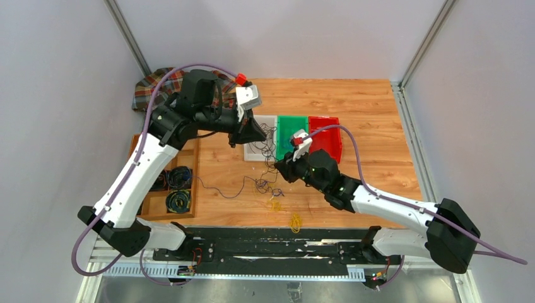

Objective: Untangle the cables

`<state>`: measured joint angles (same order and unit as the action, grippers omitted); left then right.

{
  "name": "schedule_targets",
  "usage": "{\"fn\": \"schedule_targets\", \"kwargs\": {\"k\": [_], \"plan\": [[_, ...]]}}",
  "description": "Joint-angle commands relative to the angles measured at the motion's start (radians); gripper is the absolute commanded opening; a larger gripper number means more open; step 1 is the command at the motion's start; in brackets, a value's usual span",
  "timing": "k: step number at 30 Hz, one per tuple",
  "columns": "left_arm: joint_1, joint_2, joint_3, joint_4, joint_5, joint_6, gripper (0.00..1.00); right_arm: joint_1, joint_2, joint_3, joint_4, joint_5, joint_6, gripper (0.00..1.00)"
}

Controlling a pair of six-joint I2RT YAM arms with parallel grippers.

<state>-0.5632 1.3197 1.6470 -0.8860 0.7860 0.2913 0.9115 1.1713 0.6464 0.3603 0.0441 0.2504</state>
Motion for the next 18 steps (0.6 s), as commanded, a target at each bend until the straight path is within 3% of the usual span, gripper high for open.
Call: {"fn": "schedule_targets", "kwargs": {"k": [1, 7, 18], "plan": [[0.000, 0.015, 0.126, -0.051, 0.010, -0.008, 0.01, 0.015, -0.009, -0.081, 0.040, 0.062, 0.052, 0.15], [0.000, 0.023, 0.285, -0.085, -0.081, 0.011, 0.00, 0.016, -0.041, -0.199, 0.021, 0.151, 0.117, 0.01], [0.000, 0.067, 0.540, -0.083, -0.281, 0.048, 0.00, 0.015, -0.134, -0.363, -0.039, 0.220, 0.233, 0.01]]}}
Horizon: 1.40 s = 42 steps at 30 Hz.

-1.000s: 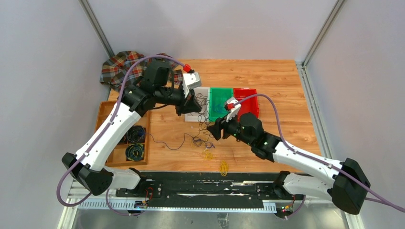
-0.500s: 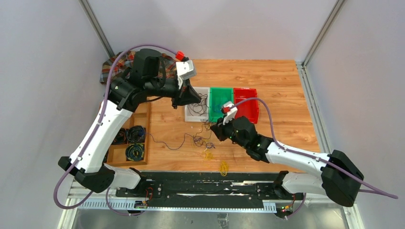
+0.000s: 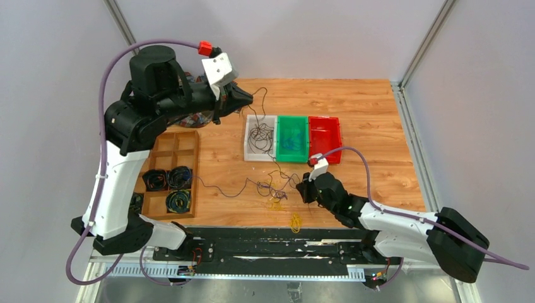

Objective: Untangle the cables

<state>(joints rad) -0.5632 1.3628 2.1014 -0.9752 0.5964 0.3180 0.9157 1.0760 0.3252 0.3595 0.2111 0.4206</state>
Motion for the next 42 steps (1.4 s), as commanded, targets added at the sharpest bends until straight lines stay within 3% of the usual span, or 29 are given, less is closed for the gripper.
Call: {"fn": "schedule_targets", "kwargs": {"k": [1, 5, 9, 22, 26, 28, 32, 39, 42], "plan": [[0.000, 0.031, 0.108, 0.006, -0.107, 0.031, 0.00, 0.011, -0.051, -0.049, -0.044, 0.055, 0.068, 0.00], [0.000, 0.077, 0.235, 0.019, -0.212, 0.064, 0.00, 0.011, -0.087, -0.063, -0.082, 0.077, 0.082, 0.01], [0.000, 0.080, 0.284, 0.140, -0.313, 0.075, 0.00, 0.013, -0.105, -0.068, -0.107, 0.079, 0.088, 0.01], [0.000, -0.058, 0.078, 0.834, -0.701, 0.114, 0.01, 0.012, -0.131, -0.091, -0.143, 0.106, 0.116, 0.01], [0.001, -0.063, 0.079, 0.839, -0.680, 0.110, 0.01, 0.013, -0.134, -0.093, -0.138, 0.103, 0.117, 0.01], [0.000, -0.069, 0.057, 0.878, -0.742, 0.098, 0.00, 0.012, -0.128, -0.090, -0.141, 0.108, 0.113, 0.00], [0.000, -0.097, -0.025, 1.226, -0.880, 0.128, 0.01, 0.013, -0.121, -0.087, -0.152, 0.107, 0.119, 0.01], [0.000, 0.013, 0.214, 1.254, -0.843, 0.116, 0.01, 0.012, -0.139, -0.097, -0.158, 0.119, 0.124, 0.01], [0.000, 0.013, 0.233, 1.021, -0.660, 0.046, 0.01, 0.012, -0.141, -0.091, -0.158, 0.112, 0.122, 0.01]]}}
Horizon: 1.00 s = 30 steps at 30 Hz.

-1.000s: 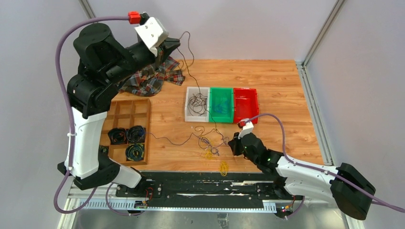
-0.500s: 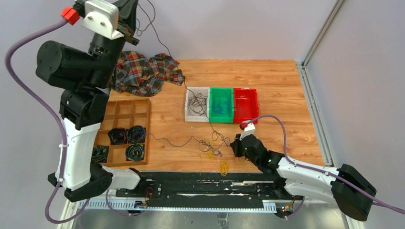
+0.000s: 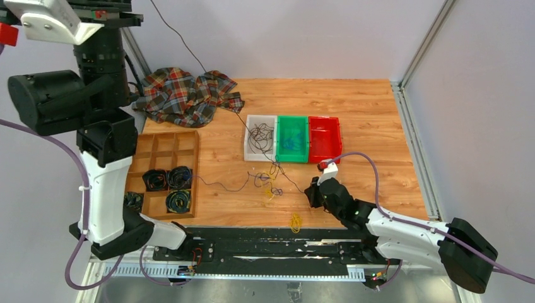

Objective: Untangle the cables

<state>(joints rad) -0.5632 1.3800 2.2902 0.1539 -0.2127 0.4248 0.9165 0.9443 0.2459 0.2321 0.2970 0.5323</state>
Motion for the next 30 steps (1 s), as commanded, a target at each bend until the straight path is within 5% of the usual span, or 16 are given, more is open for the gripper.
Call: {"fn": "schedule_targets", "kwargs": {"k": [1, 4, 8, 11, 21, 30], "plan": [[0.000, -0.032, -0.010, -0.143, 0.211, -0.085, 0.01, 0.012, -0.013, -0.008, -0.021, 0.012, -0.004, 0.01], [-0.018, -0.090, -0.127, -0.115, 0.269, -0.106, 0.01, 0.012, -0.035, 0.022, -0.033, -0.011, -0.043, 0.05], [-0.018, -0.061, -0.069, -0.249, 0.394, -0.125, 0.01, 0.016, -0.114, 0.112, -0.044, -0.081, -0.136, 0.45], [-0.019, -0.061, -0.074, -0.316, 0.491, -0.169, 0.01, 0.017, -0.157, 0.188, -0.016, -0.138, -0.214, 0.66], [-0.020, -0.073, -0.104, -0.326, 0.585, -0.222, 0.01, 0.054, 0.059, 0.502, 0.113, -0.377, -0.409, 0.70], [-0.020, -0.083, -0.074, -0.332, 0.635, -0.256, 0.01, 0.051, 0.347, 0.702, 0.195, -0.380, -0.498, 0.68]]}}
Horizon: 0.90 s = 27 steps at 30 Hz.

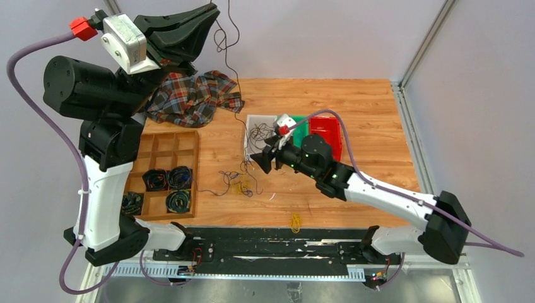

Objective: Untangle the cables

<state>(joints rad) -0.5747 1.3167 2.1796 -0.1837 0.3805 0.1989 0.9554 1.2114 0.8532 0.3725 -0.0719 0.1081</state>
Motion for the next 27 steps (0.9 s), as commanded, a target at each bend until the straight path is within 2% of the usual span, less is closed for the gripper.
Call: {"fn": "schedule_targets", "kwargs": {"k": [1, 7, 16, 20, 24, 27], "plan": [[-0.008, -0.019, 0.042, 0.008, 0.044, -0.034, 0.01, 0.010, 0.105, 0.113, 0.055, -0.001, -0.079, 0.67], [-0.008, -0.015, 0.071, 0.031, 0.052, -0.050, 0.01, 0.003, 0.255, 0.192, 0.087, -0.087, -0.057, 0.58], [-0.008, -0.016, 0.084, 0.049, 0.049, -0.047, 0.01, 0.005, 0.373, 0.220, 0.156, -0.160, 0.022, 0.51], [-0.008, -0.021, 0.078, 0.055, 0.045, -0.026, 0.01, 0.004, 0.352, 0.179, 0.124, -0.071, 0.045, 0.58], [-0.008, -0.036, 0.052, 0.063, 0.047, -0.007, 0.01, -0.026, 0.221, 0.047, 0.142, -0.017, 0.050, 0.69], [-0.008, -0.040, 0.036, 0.072, 0.044, 0.005, 0.01, -0.038, 0.115, -0.025, 0.128, -0.027, 0.018, 0.72]]}}
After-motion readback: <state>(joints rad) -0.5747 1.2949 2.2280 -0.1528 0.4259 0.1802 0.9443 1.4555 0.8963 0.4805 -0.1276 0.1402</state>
